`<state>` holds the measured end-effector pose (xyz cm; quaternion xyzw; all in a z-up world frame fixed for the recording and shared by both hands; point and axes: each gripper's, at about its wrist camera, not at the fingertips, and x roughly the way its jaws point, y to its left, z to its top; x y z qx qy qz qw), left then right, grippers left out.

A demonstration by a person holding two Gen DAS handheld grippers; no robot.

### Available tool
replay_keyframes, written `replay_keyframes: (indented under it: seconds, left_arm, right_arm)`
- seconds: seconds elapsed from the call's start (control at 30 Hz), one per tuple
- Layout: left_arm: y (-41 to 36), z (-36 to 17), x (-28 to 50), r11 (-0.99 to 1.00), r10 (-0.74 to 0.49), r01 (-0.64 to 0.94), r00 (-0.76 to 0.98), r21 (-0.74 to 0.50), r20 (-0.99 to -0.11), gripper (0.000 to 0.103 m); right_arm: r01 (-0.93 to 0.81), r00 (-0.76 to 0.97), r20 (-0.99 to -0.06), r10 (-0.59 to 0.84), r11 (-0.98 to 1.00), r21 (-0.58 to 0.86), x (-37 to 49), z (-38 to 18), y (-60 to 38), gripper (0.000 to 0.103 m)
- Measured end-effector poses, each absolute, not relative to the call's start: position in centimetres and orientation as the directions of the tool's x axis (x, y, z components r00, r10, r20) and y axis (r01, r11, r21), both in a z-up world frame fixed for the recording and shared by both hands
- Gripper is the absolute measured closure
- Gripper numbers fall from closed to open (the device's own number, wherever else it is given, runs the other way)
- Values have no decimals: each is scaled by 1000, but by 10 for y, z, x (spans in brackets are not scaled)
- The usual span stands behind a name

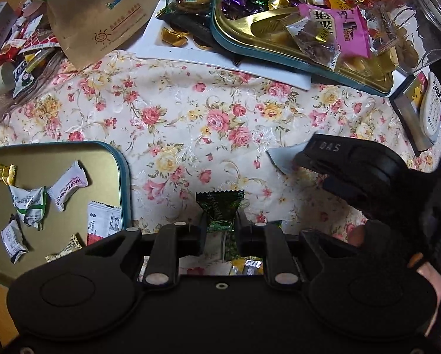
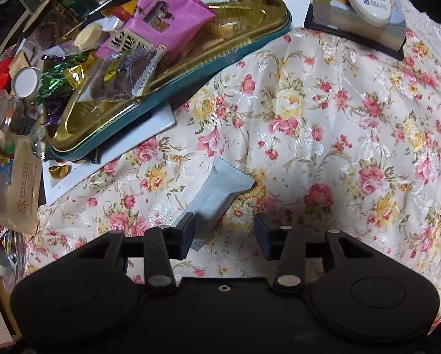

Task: Organize snacks
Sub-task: 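Grasp the grey-white packet with the right gripper while the left gripper lifts the green candy, then drop the green candy into the gold tray with the left gripper while the right gripper carries its packet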

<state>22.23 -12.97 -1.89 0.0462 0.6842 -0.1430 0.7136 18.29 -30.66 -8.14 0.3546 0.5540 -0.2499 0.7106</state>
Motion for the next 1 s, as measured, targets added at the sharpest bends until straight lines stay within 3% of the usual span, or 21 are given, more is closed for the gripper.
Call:
replay_keyframes:
  seconds: [0.23, 0.37, 0.43, 0.47, 0.6, 1.0]
  left_arm:
    - [-127, -19, 223, 956, -127, 271, 29, -114, -991, 78]
    - [-123, -19, 221, 957, -115, 272, 40, -101, -993, 78]
    - [-119, -18, 221, 959, -107, 270, 48, -90, -993, 78]
    - [-117, -18, 220, 959, -104, 269, 52, -87, -993, 78]
    - [-106, -16, 221, 963, -93, 259, 70, -72, -993, 78]
    - [-67, -3, 222, 979, -60, 201, 146, -29, -987, 78]
  right_arm:
    - [793, 241, -965, 104, 552, 257, 191, -102, -304, 54]
    - [772, 231, -971, 69, 595, 226, 202, -103, -295, 53]
    - [744, 228, -973, 42, 637, 202, 208, -103, -287, 59]
    - [728, 227, -974, 28, 659, 189, 210, -103, -282, 67]
    - [649, 228, -974, -1, 746, 152, 217, -102, -261, 76]
    - [584, 258, -966, 11, 795, 165, 213, -82, -231, 80]
